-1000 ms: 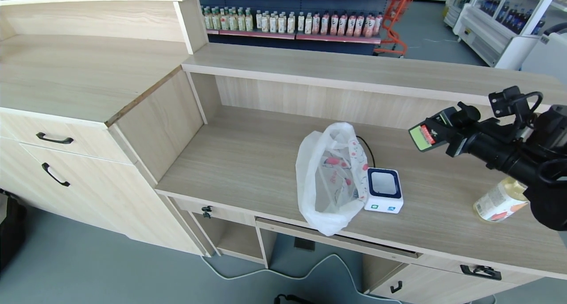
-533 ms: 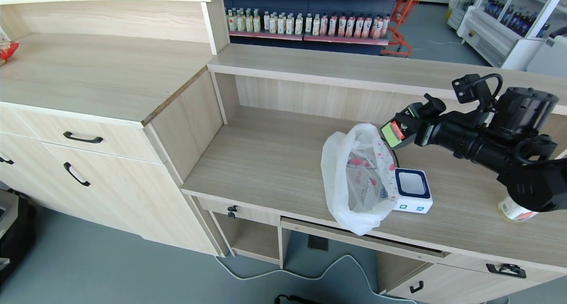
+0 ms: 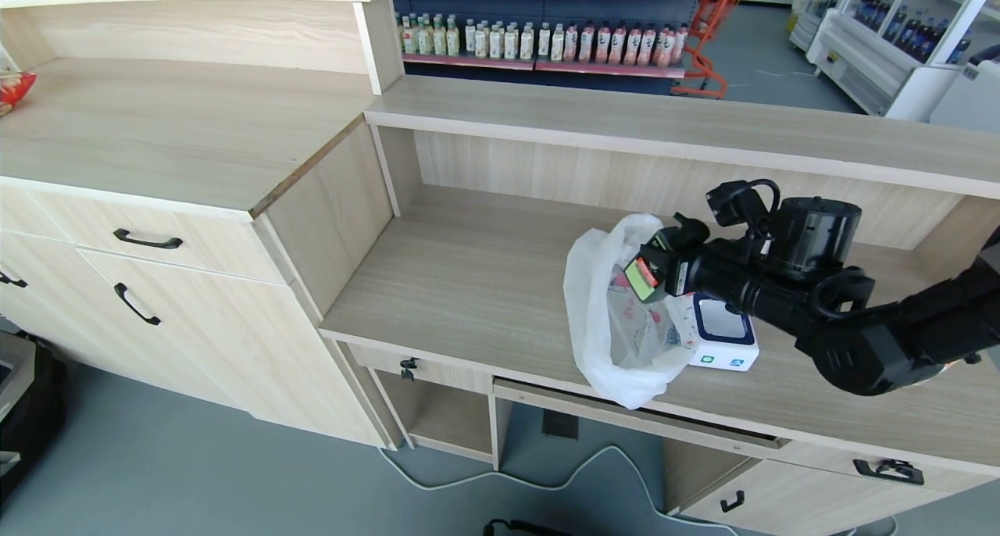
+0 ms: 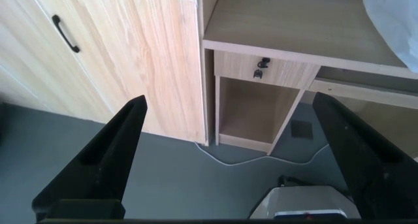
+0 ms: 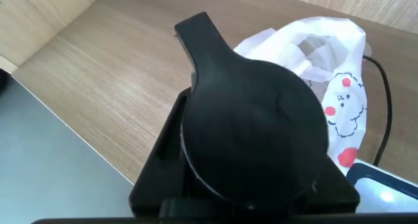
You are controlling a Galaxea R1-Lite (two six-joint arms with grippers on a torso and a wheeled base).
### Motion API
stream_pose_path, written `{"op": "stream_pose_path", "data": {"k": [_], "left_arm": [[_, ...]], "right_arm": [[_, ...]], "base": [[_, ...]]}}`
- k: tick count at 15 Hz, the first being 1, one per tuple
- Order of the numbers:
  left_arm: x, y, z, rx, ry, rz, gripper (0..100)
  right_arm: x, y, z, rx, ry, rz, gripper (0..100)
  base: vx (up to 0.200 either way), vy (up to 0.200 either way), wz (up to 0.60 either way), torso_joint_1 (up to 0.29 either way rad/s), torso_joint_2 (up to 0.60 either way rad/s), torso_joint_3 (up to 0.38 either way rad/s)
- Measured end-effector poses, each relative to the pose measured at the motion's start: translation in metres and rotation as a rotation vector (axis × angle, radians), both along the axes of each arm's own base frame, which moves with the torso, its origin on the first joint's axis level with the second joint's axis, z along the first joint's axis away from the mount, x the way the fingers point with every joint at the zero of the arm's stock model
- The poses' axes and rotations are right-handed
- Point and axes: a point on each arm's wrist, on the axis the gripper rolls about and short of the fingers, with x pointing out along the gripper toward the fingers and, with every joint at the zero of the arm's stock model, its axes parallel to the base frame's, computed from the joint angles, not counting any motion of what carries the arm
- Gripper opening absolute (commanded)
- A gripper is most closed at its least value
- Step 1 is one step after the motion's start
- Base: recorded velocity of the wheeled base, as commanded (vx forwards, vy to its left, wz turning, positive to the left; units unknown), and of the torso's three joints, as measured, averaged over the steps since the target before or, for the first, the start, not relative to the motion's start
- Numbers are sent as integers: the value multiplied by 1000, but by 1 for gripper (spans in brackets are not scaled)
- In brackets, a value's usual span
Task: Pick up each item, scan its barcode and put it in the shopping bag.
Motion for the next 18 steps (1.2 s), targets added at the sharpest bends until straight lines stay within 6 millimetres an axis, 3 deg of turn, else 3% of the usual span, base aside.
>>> {"op": "stream_pose_path", "data": {"k": [11, 18], "left_arm": [[0, 0, 0, 0, 0, 1, 100], [0, 0, 0, 0, 0, 1, 100]], "right_arm": [[16, 7, -61, -101, 84, 5, 0], [29, 12, -83, -136, 57, 14, 0]], "base": [[0, 0, 0, 0, 0, 0], [0, 0, 0, 0, 0, 0]]}}
